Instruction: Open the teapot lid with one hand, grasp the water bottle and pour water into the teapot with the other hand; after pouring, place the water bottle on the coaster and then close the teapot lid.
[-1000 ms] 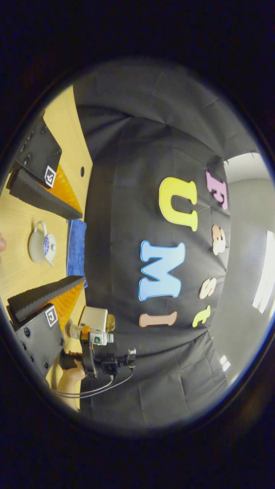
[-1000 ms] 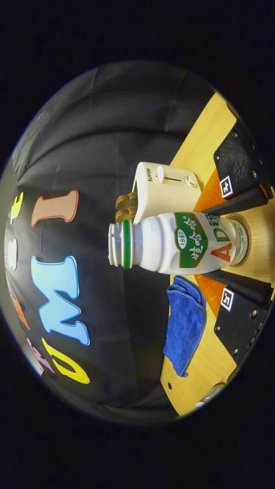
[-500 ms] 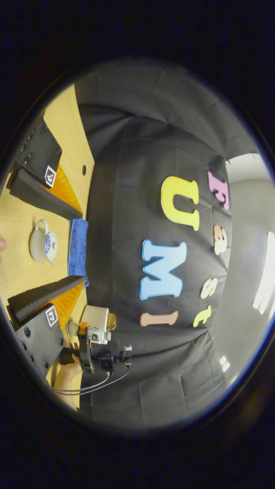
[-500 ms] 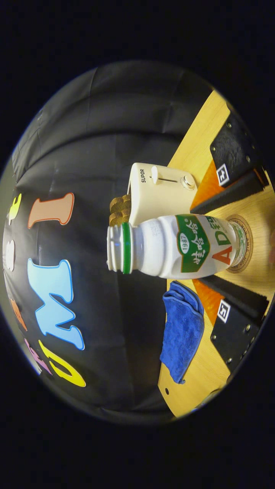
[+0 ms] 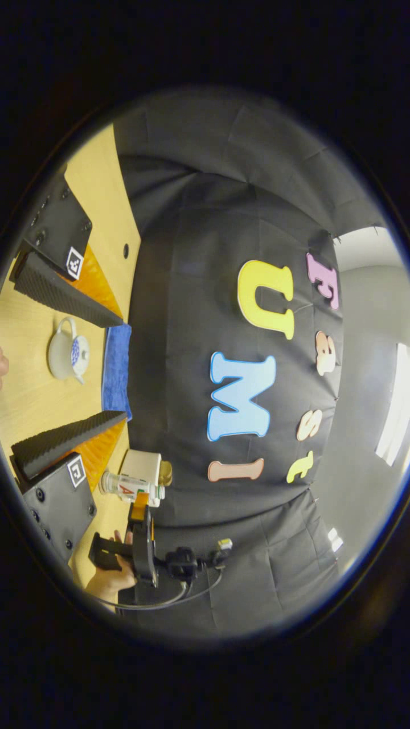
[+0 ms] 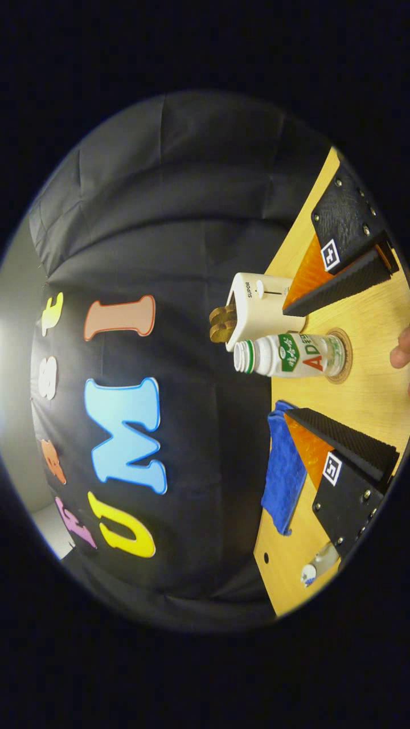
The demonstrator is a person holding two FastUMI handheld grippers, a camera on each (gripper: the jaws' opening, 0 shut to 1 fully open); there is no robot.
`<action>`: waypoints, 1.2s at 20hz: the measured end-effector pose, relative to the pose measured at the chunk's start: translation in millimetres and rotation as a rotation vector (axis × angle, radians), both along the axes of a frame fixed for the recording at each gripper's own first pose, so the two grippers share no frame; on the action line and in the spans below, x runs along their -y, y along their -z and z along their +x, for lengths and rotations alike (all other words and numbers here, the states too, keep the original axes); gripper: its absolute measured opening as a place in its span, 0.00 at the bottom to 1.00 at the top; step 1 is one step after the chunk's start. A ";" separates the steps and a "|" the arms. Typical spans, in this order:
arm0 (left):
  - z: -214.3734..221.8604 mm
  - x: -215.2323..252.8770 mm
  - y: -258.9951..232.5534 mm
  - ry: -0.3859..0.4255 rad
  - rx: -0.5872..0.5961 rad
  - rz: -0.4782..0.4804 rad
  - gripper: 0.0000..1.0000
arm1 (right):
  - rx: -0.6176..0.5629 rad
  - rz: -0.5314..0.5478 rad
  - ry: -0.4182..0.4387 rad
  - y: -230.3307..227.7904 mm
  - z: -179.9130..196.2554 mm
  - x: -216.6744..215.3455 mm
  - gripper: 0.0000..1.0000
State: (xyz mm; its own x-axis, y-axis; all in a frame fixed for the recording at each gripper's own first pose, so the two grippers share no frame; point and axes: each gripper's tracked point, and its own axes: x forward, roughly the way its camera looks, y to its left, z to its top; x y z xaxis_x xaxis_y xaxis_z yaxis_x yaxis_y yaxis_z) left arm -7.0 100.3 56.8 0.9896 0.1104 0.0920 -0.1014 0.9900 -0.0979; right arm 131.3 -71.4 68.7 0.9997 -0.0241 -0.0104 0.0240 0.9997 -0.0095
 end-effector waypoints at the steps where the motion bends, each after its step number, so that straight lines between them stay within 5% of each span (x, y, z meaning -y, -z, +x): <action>1: 4.2 6.3 9.2 0.004 -0.014 -0.009 0.99 | 0.008 -0.022 -0.017 1.3 -22.3 -10.4 0.99; 4: 12.9 26.3 36.2 0.007 -0.054 -0.025 0.99 | 0.034 0.027 -0.066 10.5 -85.4 -40.6 0.99; 9: 13.7 59.3 58.7 0.024 -0.096 0.013 0.99 | 0.077 0.006 -0.057 33.2 -129.7 -60.4 0.99; 16: 3.6 62.5 60.8 -0.081 -0.111 0.088 1.00 | -0.032 0.025 -0.098 78.1 -135.9 -75.7 0.99; 24: -1.9 69.4 60.2 -0.107 -0.114 0.083 0.98 | 0.010 0.011 -0.089 71.1 -133.8 -78.1 0.95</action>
State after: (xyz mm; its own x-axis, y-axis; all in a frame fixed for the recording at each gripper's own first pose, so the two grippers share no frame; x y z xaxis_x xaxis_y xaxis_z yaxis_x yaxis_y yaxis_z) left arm -8.9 30.9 -3.3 0.9771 0.2124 -0.0068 -0.2124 0.9772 0.0015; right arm -2.4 6.7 -2.4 0.9979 0.0645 0.0003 -0.0646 0.9979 0.0013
